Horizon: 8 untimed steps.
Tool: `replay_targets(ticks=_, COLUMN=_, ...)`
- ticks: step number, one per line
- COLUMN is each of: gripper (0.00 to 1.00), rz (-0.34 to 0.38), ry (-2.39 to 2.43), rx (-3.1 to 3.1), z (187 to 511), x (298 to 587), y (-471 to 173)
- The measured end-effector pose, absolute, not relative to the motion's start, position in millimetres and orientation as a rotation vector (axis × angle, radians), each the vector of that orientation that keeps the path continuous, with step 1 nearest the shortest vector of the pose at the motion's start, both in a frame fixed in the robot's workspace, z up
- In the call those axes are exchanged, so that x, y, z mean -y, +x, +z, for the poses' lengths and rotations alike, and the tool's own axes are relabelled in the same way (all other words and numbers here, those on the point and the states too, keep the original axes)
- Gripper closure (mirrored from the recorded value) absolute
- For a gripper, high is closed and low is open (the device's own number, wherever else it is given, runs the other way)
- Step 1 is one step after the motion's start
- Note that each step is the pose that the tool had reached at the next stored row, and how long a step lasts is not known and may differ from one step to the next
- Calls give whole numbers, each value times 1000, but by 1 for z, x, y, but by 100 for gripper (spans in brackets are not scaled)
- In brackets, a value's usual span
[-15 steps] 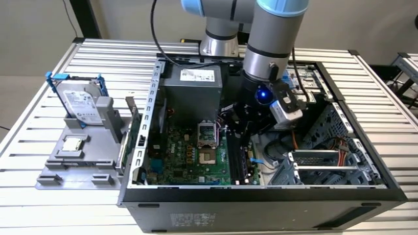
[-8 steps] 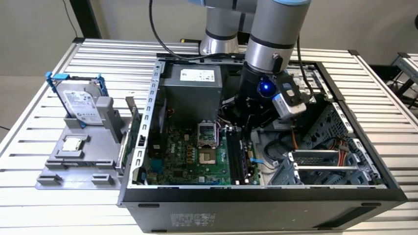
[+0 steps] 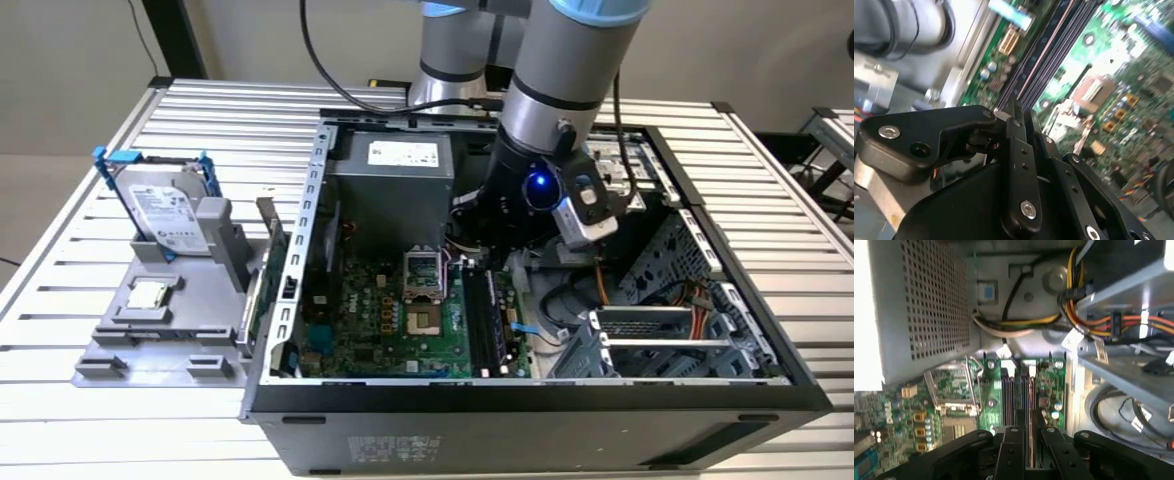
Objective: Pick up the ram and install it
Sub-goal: 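Insert the ram into the slot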
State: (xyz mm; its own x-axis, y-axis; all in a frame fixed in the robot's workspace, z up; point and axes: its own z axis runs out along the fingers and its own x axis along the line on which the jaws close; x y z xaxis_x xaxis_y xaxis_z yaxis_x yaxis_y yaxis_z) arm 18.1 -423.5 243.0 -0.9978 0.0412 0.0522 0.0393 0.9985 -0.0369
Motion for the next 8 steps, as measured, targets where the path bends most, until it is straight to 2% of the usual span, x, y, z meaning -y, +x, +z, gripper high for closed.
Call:
replay_targets(ticks=3, gripper=0, rz=-11, ry=-68, rx=3087, z=244, x=424, y=18)
replay_targets(ticks=8, gripper=0, rz=-18, ry=-69, rx=3083, z=257, x=424, y=18)
